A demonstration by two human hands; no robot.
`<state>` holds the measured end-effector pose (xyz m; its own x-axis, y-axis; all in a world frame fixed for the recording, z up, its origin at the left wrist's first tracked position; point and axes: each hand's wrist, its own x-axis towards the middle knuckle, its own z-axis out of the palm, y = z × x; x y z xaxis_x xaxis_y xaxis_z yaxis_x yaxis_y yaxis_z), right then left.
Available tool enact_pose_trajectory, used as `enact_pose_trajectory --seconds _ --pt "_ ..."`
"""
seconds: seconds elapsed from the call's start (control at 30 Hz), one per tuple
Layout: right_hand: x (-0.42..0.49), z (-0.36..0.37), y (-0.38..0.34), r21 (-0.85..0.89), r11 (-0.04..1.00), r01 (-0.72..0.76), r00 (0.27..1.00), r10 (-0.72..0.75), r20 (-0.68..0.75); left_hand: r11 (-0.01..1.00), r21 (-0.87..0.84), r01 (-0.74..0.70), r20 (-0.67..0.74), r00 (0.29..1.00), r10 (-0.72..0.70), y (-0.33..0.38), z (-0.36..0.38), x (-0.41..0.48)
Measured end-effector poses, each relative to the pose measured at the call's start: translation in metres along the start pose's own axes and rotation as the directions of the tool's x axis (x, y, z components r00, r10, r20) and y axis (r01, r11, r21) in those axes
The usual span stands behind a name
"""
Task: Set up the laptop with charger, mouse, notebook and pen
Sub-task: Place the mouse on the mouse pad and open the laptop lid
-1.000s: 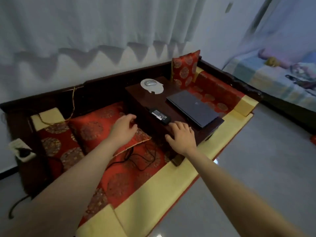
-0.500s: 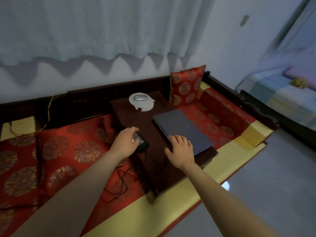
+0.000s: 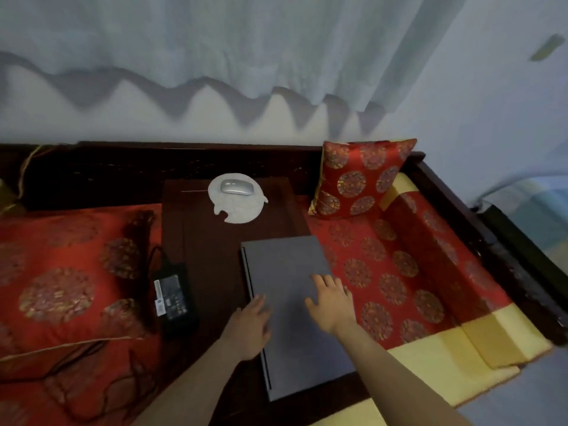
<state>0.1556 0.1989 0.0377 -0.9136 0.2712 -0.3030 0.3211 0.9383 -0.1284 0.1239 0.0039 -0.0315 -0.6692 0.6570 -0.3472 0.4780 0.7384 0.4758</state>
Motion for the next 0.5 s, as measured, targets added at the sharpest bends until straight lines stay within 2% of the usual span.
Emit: enact_pose_trajectory --seconds 0.07,0.13,0.23,0.4,0.5 --pt "0.041 -0.005 0.013 0.0 0.999 0.039 0.999 -0.039 -0.005 0.995 0.089 0.035 -0.069 0.997 -0.028 0.006 0.016 0.0" --pt "0.085 -0.007 0.017 -0.002 0.99 0.138 0.99 -0.138 -0.003 0.988 0.099 0.12 -0.135 0.985 -0.106 0.01 0.029 0.003" --pt "0.133 -0.005 0.012 -0.009 0.969 0.249 0.968 -0.249 0.023 0.98 0.109 0.165 -0.201 0.969 -0.141 0.016 0.034 0.012" --pt "0.185 0.01 -0.001 0.016 0.932 0.361 0.928 -0.361 0.096 0.96 0.191 0.204 -0.305 0.942 -0.14 0.026 0.009 0.041" --pt "0.203 0.02 -0.004 -0.04 0.914 0.405 0.91 -0.398 0.117 0.938 0.21 0.276 -0.381 0.907 -0.181 0.008 -0.015 0.066"
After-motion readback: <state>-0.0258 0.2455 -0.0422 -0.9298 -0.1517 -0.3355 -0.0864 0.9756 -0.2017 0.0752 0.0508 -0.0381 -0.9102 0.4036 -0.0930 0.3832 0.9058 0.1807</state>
